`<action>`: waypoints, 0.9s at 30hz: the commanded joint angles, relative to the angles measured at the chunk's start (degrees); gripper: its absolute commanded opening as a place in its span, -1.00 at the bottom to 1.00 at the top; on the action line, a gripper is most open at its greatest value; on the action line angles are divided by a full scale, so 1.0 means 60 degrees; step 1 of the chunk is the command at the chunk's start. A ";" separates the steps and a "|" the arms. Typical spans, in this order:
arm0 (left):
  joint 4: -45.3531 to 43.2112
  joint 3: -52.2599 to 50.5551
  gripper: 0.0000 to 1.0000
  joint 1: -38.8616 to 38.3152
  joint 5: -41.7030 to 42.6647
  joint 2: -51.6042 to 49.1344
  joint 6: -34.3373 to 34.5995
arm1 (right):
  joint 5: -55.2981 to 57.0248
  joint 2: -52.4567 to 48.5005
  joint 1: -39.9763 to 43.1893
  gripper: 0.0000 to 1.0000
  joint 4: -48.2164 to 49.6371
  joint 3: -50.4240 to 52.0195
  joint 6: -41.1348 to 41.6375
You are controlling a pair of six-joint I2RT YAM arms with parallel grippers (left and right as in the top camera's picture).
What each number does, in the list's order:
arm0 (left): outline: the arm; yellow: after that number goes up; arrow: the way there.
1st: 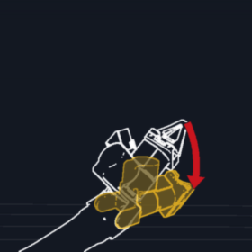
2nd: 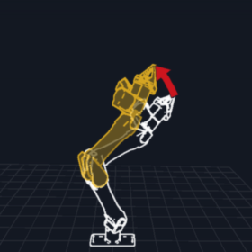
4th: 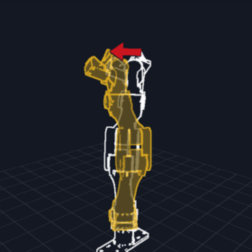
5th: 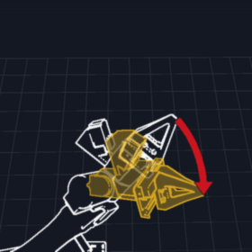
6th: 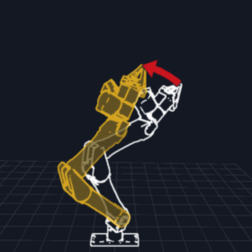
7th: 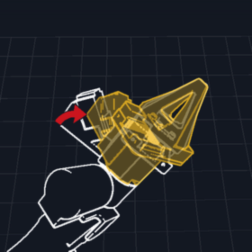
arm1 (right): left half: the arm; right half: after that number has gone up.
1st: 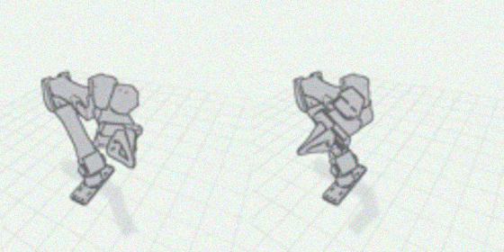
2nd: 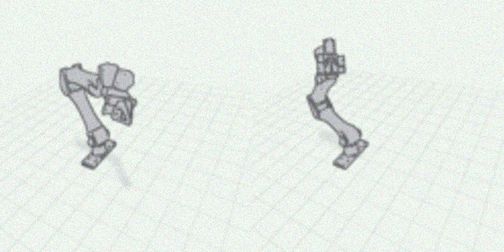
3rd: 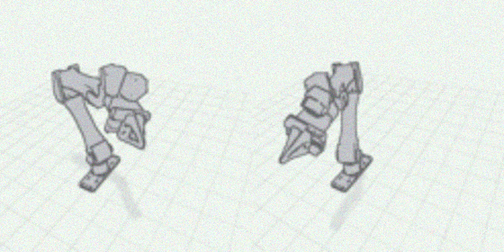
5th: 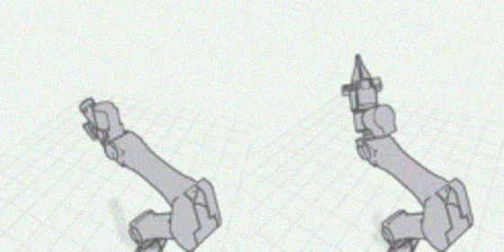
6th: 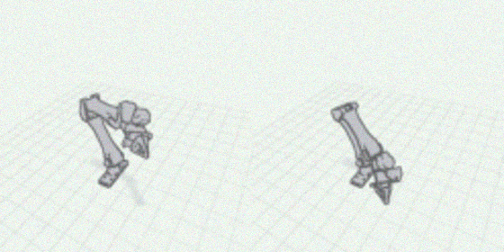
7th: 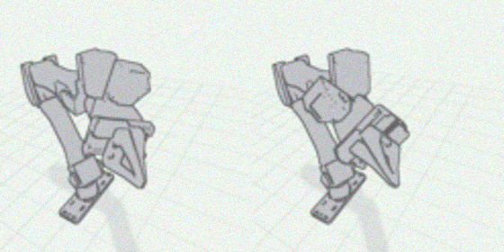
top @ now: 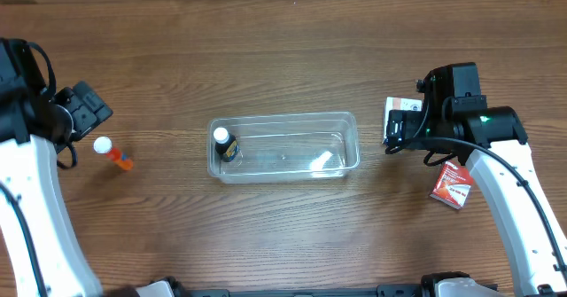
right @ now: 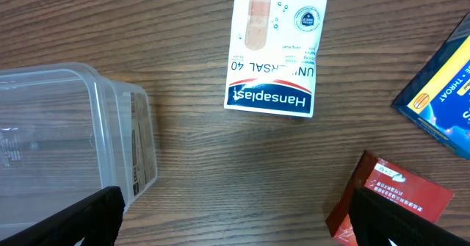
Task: Pack container
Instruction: 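Carry the dark bottle into the container and release it, then move left gripper to the orange tube and grasp it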
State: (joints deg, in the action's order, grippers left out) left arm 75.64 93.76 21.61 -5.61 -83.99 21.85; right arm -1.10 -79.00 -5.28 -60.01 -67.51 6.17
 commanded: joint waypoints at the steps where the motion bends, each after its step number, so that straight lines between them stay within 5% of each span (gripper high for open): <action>1: -0.0193 -0.0270 1.00 0.0168 0.0197 -0.1264 -0.0521 | -0.0022 0.0229 0.0036 1.00 0.0051 -0.0306 -0.0033; 10: -0.0229 -0.0280 0.92 0.0164 0.0470 -0.3778 -0.0550 | -0.0018 0.0229 0.0036 1.00 0.0051 -0.0306 -0.0036; 17: -0.0106 -0.0284 0.64 0.0164 0.0477 -0.4721 -0.0543 | -0.0018 0.0229 0.0036 1.00 0.0051 -0.0306 -0.0033; 27: -0.0076 -0.0284 -0.07 0.0153 0.0437 -0.4736 -0.0652 | -0.0018 0.0229 0.0036 1.00 0.0047 -0.0306 -0.0033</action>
State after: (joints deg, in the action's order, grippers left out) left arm 75.05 92.27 22.37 -3.20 -112.33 18.76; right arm -1.10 -79.00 -5.30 -59.99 -67.51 6.17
